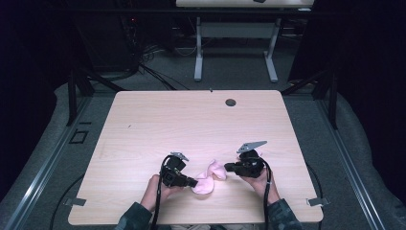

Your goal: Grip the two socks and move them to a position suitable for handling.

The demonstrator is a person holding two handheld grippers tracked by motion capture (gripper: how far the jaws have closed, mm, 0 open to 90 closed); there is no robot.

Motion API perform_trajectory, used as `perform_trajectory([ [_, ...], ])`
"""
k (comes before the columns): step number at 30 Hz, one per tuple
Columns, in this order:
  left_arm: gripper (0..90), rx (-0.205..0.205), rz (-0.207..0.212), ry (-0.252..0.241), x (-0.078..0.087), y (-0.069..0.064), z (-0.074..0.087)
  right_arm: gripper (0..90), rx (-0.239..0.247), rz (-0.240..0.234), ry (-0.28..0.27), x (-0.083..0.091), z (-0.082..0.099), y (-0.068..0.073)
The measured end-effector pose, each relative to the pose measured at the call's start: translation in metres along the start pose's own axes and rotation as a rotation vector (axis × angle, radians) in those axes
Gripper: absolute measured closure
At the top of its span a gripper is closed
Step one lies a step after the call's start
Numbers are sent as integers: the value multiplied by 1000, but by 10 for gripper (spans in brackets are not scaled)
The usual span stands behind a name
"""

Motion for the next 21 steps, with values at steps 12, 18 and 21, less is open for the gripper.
perform_trajectory([
  [12,829,-19,164,9,24,-13,-6,880,-162,-22,-32,85,5,36],
  [18,644,44,-29,-30,10,10,-9,864,-219,144,87,42,9,0],
  [21,569,37,-86,-65,14,5,-6,842,-218,190,128,27,17,-9],
])
Point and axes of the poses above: each handheld gripper's, and its own axes: x roughly backward along the jaws, z roughly out of its underside, y roughly to its left, the point moved 3 cm from there along -x, roughly forward along the jaws, and after that the axes turned 2 degrees about z, right-handed, at the moved point
